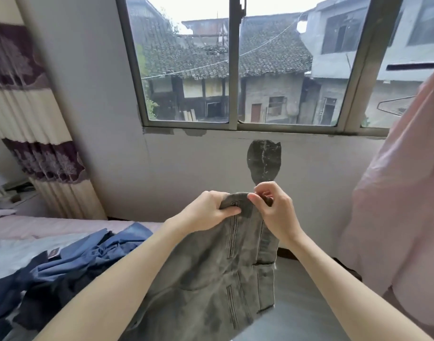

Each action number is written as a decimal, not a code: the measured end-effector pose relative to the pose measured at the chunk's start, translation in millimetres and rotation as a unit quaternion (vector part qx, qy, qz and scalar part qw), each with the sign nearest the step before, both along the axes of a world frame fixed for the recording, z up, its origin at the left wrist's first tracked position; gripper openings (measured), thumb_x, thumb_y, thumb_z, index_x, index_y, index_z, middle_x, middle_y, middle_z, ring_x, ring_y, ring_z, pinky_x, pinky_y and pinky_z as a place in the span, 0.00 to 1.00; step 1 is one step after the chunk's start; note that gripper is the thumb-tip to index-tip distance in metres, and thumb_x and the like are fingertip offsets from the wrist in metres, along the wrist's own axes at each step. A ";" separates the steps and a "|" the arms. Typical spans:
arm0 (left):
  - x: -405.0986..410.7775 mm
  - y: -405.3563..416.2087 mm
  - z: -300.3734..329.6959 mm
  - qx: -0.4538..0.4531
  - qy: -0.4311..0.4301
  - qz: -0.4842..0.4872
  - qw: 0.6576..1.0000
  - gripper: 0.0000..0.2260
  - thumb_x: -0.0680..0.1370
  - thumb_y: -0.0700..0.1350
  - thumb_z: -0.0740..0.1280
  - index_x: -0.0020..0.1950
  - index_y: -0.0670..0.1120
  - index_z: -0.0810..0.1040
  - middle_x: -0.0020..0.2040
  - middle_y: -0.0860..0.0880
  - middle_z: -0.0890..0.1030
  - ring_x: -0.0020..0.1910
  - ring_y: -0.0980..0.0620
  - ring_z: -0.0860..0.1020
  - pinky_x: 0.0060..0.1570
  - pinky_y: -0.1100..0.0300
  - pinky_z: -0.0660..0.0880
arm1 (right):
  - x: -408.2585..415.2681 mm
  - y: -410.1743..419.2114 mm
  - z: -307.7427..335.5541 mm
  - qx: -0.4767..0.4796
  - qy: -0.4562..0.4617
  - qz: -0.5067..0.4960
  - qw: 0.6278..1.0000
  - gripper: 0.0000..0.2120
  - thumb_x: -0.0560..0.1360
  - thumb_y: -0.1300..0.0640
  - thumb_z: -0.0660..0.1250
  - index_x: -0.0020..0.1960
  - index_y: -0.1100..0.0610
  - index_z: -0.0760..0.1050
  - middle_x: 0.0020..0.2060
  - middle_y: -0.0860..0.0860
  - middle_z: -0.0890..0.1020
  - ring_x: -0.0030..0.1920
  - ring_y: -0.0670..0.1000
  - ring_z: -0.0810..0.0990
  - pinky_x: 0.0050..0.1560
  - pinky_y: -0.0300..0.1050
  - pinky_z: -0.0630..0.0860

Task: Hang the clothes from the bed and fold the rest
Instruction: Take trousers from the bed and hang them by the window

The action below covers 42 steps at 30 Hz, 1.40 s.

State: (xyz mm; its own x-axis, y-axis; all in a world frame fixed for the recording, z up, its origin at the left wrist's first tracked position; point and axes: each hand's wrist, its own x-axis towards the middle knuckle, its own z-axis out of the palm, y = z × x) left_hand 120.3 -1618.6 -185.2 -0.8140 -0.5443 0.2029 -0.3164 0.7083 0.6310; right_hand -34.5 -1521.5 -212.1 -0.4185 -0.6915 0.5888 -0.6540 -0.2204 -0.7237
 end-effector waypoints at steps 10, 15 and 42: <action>-134.4 106.0 76.9 0.091 0.234 -0.015 0.968 0.09 0.78 0.42 0.65 0.44 0.55 0.80 0.40 0.57 0.82 0.39 0.62 0.78 0.47 0.67 0.73 | -158.1 115.9 -33.0 0.072 -0.259 -0.003 0.963 0.37 0.71 0.35 0.63 0.72 0.54 0.60 0.67 0.54 0.70 0.65 0.49 0.69 0.66 0.47 0.65; -169.6 137.2 96.0 0.191 0.304 -0.008 0.933 0.09 0.77 0.43 0.66 0.39 0.52 0.83 0.35 0.54 0.83 0.34 0.58 0.81 0.35 0.67 0.77 | -219.2 142.0 -39.5 0.083 -0.336 -0.036 0.938 0.32 0.77 0.45 0.62 0.75 0.53 0.53 0.74 0.54 0.58 0.73 0.52 0.59 0.73 0.53 0.58; -173.7 154.4 130.5 0.114 0.082 0.056 0.988 0.08 0.77 0.50 0.66 0.44 0.48 0.80 0.43 0.48 0.82 0.41 0.53 0.81 0.47 0.60 0.77 | -267.2 216.1 162.8 -0.145 -0.052 -0.263 0.952 0.01 0.78 0.63 0.62 0.47 0.61 0.70 0.36 0.51 0.74 0.40 0.51 0.71 0.36 0.36 0.64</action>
